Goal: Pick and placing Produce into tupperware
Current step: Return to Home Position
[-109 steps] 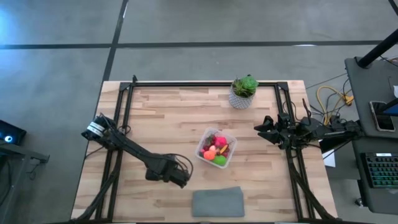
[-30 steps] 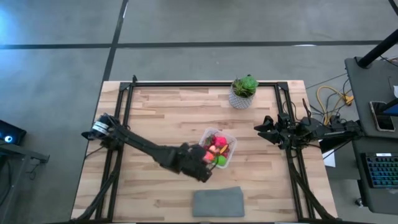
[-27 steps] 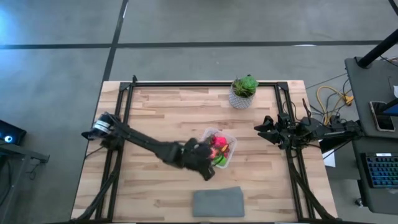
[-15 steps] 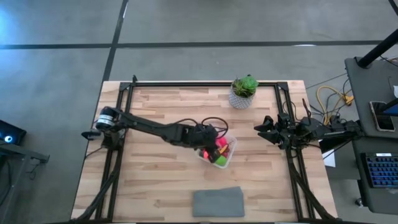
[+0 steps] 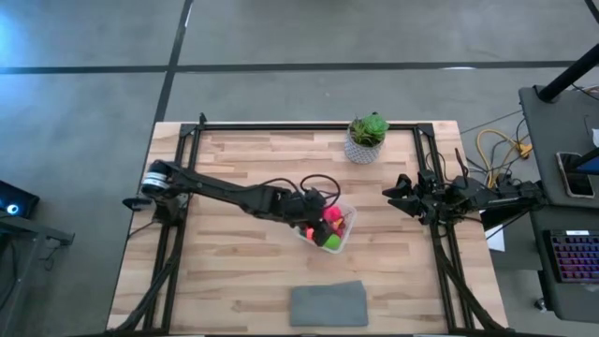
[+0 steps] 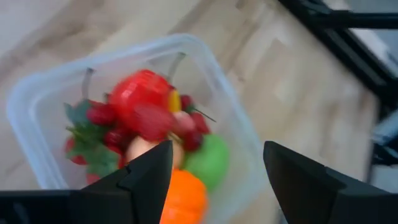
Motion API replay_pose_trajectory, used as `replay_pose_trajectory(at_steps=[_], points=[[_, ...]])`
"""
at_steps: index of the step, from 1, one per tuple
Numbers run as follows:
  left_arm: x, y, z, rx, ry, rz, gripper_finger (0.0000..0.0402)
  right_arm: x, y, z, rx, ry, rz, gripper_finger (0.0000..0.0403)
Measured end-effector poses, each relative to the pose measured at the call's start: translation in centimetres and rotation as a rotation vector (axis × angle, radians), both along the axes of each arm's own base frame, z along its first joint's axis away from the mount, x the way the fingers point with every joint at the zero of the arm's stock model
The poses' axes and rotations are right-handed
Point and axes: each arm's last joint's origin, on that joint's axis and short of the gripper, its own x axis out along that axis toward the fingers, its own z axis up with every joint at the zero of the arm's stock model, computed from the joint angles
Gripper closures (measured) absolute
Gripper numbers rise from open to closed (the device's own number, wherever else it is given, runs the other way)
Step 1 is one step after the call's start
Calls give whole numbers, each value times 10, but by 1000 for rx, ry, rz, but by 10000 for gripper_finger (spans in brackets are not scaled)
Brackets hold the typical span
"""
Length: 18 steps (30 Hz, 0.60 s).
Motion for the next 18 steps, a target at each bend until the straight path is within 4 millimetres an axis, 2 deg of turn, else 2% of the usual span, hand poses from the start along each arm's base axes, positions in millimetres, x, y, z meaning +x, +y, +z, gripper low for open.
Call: replay_pose_trajectory(at_steps=[9,13,16,18], points=[[-20,0,43,-59,-111,-41,164,0,0,0,-1,-1,0,197],[-29,-1,59,-97,-156,-31,164,0,-2,1,-44,-6,-96,197],[-35,-8,74,-90,-226,-67,164,0,-3,0,-18,-2,-119,197],[-37,-18,82,-12,-292,-160,164,0,-3,0,-18,-1,-119,197]])
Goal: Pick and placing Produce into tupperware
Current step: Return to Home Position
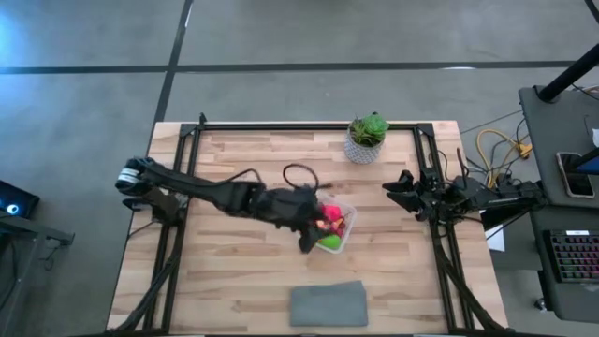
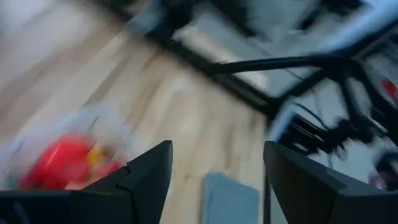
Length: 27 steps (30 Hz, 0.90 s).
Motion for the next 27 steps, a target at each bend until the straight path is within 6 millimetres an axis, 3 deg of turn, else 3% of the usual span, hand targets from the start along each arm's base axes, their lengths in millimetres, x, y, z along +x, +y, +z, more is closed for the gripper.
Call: replay_pose_trajectory(at_steps=[5,8,12,17,20,27], points=[[-8,-11,8,112,-128,-99,164,0,0,0,-2,4,6,197],[-20,3,-10,132,-86,-60,164,0,0,0,-3,4,8,197],[-39,16,-39,88,-184,-104,164,0,0,0,-3,4,8,197],[-83,29,-65,58,-427,-161,164,0,0,0,-3,3,8,197],[-112,36,-85,60,-456,-147,164,0,0,0,-4,4,8,197],[-162,53,-107,57,-468,-94,164,0,0,0,-5,5,8,197]])
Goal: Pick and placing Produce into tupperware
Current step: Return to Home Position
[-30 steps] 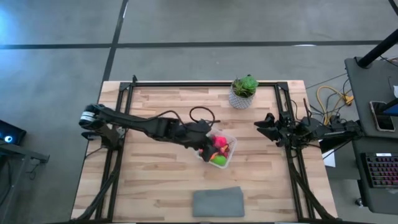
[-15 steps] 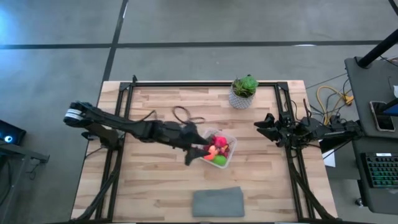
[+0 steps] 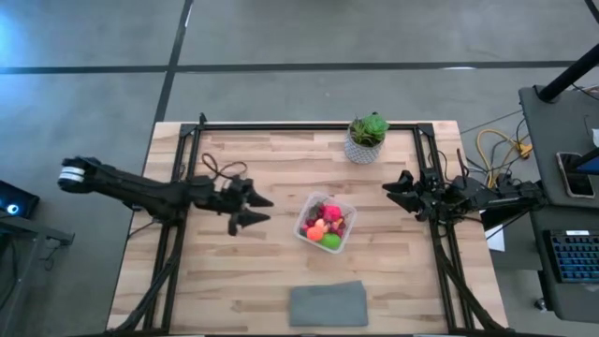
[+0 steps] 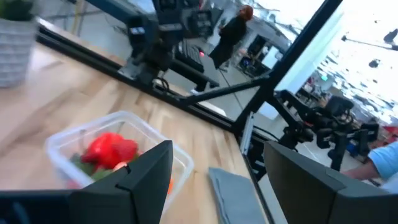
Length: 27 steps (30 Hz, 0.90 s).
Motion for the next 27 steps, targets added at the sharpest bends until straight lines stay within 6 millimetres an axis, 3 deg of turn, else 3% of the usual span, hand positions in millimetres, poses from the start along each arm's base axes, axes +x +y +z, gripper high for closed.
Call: replay_pose_trajectory(at_steps=[12,21,27], points=[[-63,20,-33,-8,-105,103,164,0,0,0,0,0,0,197],[-83,25,-56,-47,-112,148,164,0,0,0,0,0,0,197],[-92,26,-51,-28,-155,169,164,0,0,0,0,0,0,197]])
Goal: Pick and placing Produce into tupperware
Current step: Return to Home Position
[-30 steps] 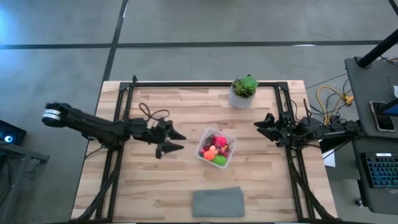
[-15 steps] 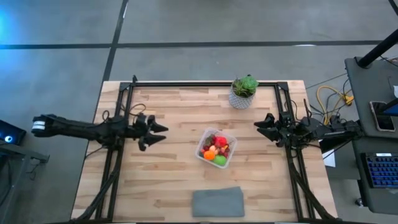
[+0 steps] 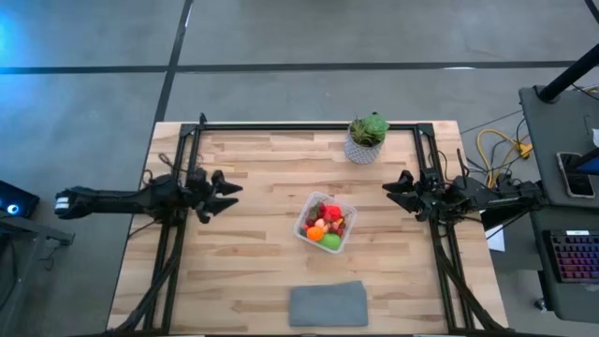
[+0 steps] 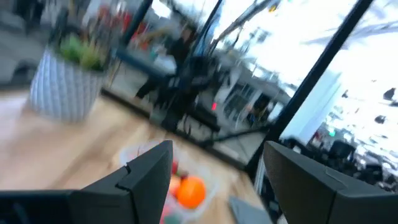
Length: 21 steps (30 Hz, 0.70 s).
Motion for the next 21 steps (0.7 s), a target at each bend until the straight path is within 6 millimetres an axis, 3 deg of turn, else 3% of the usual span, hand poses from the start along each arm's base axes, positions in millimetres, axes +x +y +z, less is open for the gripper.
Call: replay_pose_trajectory(at_steps=[10,16,21], points=[[-27,4,22,122,-258,178,164,0,0,0,1,0,0,197],[-20,7,17,80,-123,250,164,0,0,0,2,0,0,197],[-21,7,21,125,-145,255,164,0,0,0,2,-1,0,197]])
